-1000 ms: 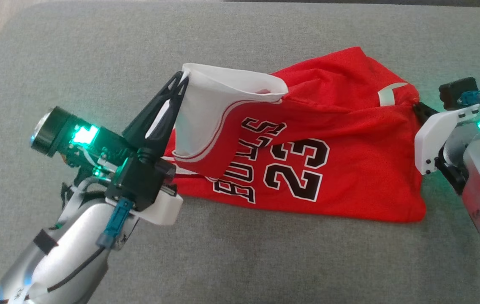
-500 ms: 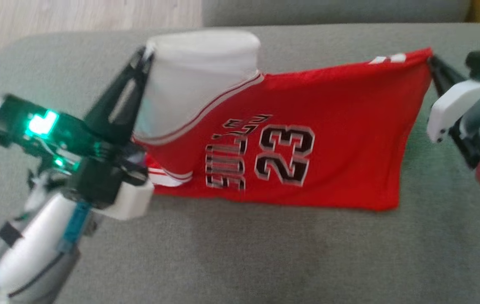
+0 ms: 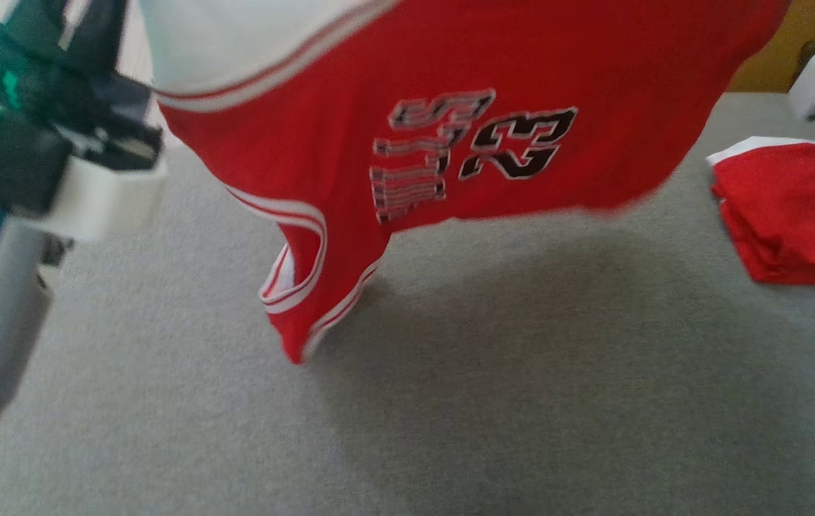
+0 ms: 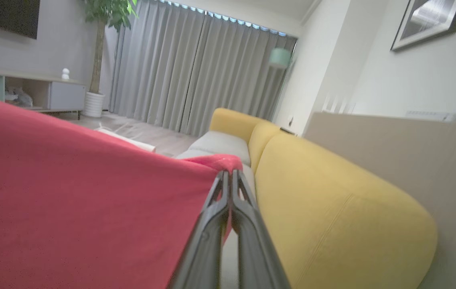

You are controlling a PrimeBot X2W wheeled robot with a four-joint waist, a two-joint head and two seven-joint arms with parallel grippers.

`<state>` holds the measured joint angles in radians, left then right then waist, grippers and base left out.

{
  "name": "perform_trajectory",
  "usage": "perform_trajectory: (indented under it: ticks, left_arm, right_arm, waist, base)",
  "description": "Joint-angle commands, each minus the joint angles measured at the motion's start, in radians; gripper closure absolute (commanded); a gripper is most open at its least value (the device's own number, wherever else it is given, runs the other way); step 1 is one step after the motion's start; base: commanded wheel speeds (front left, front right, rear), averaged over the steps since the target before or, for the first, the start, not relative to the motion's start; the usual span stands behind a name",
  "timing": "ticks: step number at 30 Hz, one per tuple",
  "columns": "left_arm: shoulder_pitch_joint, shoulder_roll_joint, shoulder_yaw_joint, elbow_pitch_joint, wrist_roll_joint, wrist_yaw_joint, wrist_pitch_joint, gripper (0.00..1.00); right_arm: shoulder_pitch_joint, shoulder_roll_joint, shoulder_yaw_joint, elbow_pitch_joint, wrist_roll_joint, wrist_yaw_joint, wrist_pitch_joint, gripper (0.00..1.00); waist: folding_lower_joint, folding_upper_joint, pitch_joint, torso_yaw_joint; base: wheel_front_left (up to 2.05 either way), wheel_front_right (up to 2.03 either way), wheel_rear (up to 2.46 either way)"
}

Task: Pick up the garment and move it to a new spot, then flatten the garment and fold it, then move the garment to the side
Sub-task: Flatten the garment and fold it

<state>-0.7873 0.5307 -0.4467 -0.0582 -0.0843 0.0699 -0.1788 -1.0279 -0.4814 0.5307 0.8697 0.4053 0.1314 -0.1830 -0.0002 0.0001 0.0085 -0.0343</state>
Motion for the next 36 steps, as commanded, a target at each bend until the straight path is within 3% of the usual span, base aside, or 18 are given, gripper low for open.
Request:
perform_trajectory:
  ticks: [1,10,16,22,25,33,36]
  left_arm:
    - [-0.087,0.050,0.067,-0.005,-0.016,-0.006,-0.004,1.00]
    - [-0.224,0.038,0.090,0.045,-0.074,-0.055,-0.011,1.00]
    - [-0.312,0.007,0.079,0.154,-0.110,-0.088,0.037,1.00]
    - [-0.413,-0.037,0.030,0.358,-0.107,-0.129,0.037,1.00]
    - [-0.501,-0.041,0.009,0.463,-0.054,-0.117,0.022,1.00]
    - [-0.775,-0.094,-0.025,0.643,0.042,-0.081,-0.073,1.00]
    - [-0.817,-0.121,-0.027,0.660,0.034,-0.089,-0.081,1.00]
  right_arm:
    - [-0.034,-0.028,-0.022,-0.068,-0.013,-0.001,0.013,1.00]
    - [-0.006,-0.096,-0.179,-0.345,-0.077,-0.001,0.141,1.00]
    - [0.024,-0.076,-0.218,-0.429,-0.100,-0.001,0.247,1.00]
    - [-0.006,-0.023,-0.200,-0.392,-0.109,-0.001,0.310,1.00]
    - [-0.068,-0.004,-0.187,-0.352,-0.126,-0.001,0.304,1.00]
    - [-0.277,0.047,-0.214,-0.230,-0.248,-0.001,0.158,1.00]
    - [-0.319,0.055,-0.247,-0.189,-0.324,-0.001,0.092,1.00]
  waist:
    - [0.0002,-0.0001,-0.033,-0.032]
    - [0.0002,-0.0001,-0.064,-0.067]
    - [0.0002,-0.0001,-0.040,-0.072]
    - [0.0002,-0.0001,0.064,-0.049]
    - [0.0002,-0.0001,0.157,-0.033]
    - [0.0002,-0.0001,0.327,-0.002]
    - [0.0002,-0.0001,0.362,0.012]
  base:
    - [0.00,0.00,0.00]
    - [0.00,0.00,0.00]
    - [0.00,0.00,0.00]
    - [0.00,0.00,0.00]
    - [0.00,0.00,0.00]
    - [0.00,0.00,0.00]
    - [0.00,0.00,0.00]
